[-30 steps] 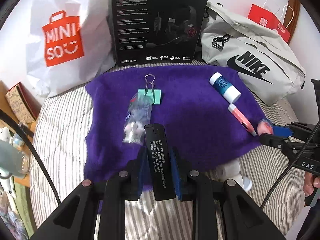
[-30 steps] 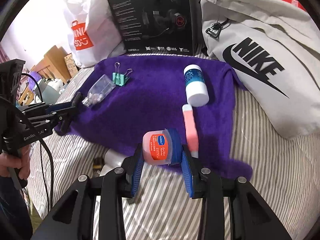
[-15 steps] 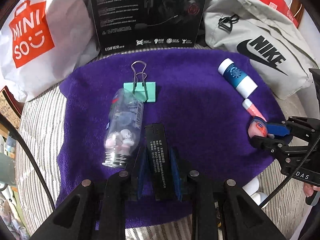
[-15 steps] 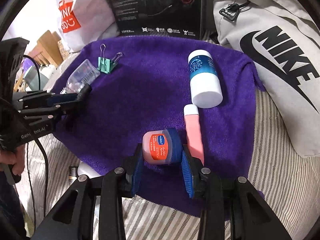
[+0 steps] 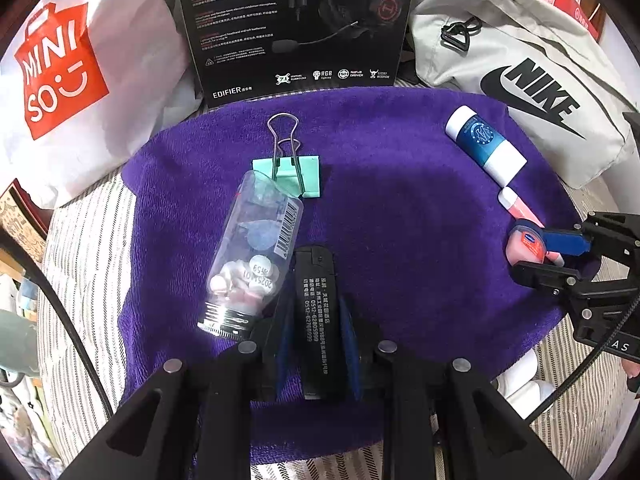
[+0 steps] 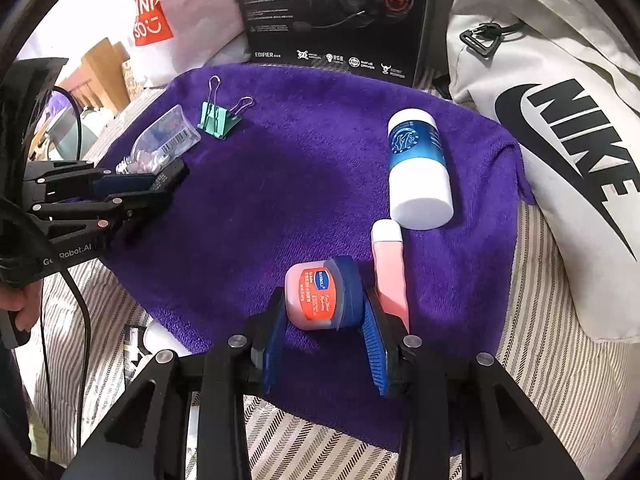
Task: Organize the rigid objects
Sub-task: 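Set the black tube on the towel with the left tool while the right tool sets the Vaseline jar, then grasp the Grand Reserve box with the left tool while the right tool grasps the USB light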
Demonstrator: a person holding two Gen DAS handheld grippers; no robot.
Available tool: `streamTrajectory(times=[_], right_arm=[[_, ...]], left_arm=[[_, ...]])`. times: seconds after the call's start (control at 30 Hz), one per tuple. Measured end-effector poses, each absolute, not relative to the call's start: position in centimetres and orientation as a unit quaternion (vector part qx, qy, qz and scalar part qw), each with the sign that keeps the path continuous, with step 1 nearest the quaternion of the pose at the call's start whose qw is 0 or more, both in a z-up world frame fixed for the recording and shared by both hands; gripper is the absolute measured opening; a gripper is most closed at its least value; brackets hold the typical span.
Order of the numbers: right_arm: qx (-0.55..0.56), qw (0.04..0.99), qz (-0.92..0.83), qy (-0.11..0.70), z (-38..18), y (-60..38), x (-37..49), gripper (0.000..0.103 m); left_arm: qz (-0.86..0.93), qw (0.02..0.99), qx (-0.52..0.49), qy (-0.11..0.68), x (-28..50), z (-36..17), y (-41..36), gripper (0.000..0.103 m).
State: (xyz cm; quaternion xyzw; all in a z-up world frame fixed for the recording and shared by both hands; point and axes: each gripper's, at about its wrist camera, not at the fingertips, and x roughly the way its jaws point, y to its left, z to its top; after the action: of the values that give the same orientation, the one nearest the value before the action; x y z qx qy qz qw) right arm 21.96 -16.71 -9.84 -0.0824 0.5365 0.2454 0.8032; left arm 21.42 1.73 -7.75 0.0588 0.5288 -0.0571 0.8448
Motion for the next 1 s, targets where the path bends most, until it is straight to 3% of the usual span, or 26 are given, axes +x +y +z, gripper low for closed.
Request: streamTrajectory(times=[0.07, 0.13, 0.2, 0.4, 0.6, 1.0], right_arm=[[-0.086, 0.801, 0.250, 0.538, -9.8, -16.7, 22.1, 0.037], [-0.082, 0.797, 0.256, 0.540, -9.8, -16.7, 22.2, 0.041], [-0.076, 0.794, 0.260, 0.545, -9.8, -16.8, 22.2, 0.044], [-0.043, 0.798, 0.241, 0.551, -8.5, -18.5, 21.1, 0.046], [-0.030, 0.821, 0.219, 0.527, -5.7, -21.0, 17.3, 0.059], [0.031, 0.821, 0.190, 0.537, -5.6, -26.4, 9.9, 0.061]], left_arm=[[-0.058, 0.844, 0.058, 0.531, 21.4, -7.7, 1.7, 0.026], [-0.069, 0.841, 0.052, 0.533, 21.3, -7.7, 1.6, 0.037], [-0.080, 0.839, 0.046, 0.536, 20.9, -7.7, 1.4, 0.054], [-0.073, 0.839, 0.040, 0.538, 20.2, -7.3, 1.1, 0.055], [-0.057, 0.846, 0.035, 0.528, 17.5, -4.5, 0.6, 0.059], [-0.048, 0.838, 0.001, 0.543, 10.2, -6.8, -2.9, 0.061]])
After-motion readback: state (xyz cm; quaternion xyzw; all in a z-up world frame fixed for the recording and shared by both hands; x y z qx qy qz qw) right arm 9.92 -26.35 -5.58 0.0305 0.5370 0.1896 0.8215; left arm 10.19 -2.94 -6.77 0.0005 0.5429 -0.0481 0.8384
